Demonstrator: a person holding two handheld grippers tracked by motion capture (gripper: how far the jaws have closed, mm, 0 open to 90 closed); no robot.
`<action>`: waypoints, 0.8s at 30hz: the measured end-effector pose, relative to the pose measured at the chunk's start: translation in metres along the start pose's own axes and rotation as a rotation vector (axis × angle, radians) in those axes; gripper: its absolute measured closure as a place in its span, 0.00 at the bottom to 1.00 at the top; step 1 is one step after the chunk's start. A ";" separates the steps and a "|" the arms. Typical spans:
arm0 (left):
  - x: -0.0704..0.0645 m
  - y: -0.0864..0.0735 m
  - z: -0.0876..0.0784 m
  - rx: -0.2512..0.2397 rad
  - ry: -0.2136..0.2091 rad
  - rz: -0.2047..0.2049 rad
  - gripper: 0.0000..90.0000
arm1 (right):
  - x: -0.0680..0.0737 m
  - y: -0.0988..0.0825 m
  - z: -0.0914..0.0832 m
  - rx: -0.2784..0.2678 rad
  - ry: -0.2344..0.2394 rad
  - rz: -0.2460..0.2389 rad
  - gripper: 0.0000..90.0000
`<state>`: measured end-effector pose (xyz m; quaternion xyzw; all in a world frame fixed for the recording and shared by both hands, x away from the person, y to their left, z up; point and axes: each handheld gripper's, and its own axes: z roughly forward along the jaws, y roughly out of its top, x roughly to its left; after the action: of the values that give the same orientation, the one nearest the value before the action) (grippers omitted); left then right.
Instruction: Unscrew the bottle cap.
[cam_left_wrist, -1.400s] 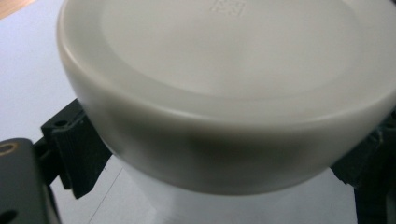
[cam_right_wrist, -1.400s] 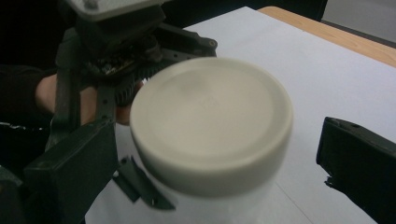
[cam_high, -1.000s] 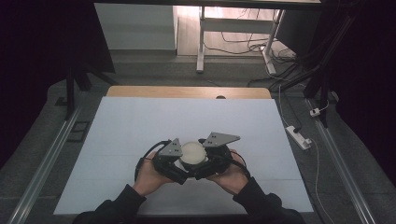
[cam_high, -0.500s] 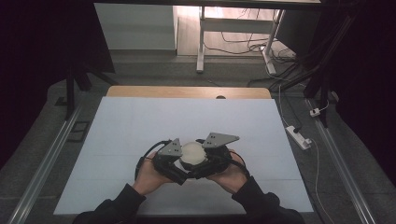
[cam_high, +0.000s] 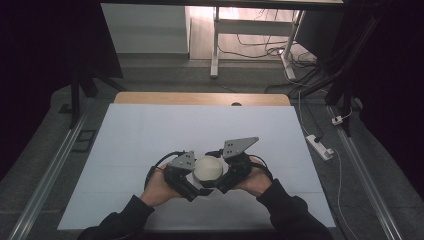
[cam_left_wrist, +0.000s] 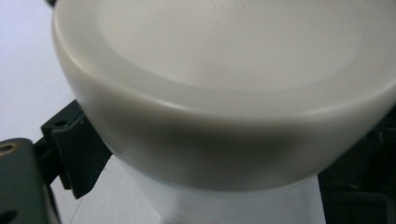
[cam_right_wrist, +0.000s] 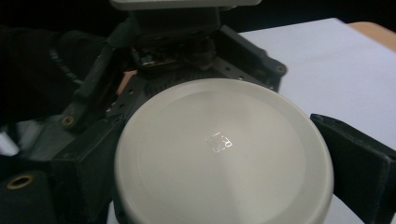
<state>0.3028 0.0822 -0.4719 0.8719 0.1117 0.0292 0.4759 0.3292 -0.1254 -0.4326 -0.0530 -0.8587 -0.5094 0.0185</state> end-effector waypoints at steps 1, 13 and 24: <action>0.000 0.000 0.000 0.004 -0.004 0.005 0.08 | -0.001 -0.001 0.000 -0.002 0.020 -0.002 0.08; 0.000 0.000 -0.002 -0.006 0.048 -0.017 0.08 | 0.007 0.005 -0.005 -0.030 -0.083 0.054 0.00; 0.004 -0.002 -0.005 -0.018 0.141 -0.082 0.08 | 0.022 0.009 0.003 -0.016 -0.301 0.145 0.00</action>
<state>0.3057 0.0886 -0.4708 0.8580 0.1803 0.0719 0.4755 0.3082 -0.1173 -0.4243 -0.1907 -0.8415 -0.4999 -0.0742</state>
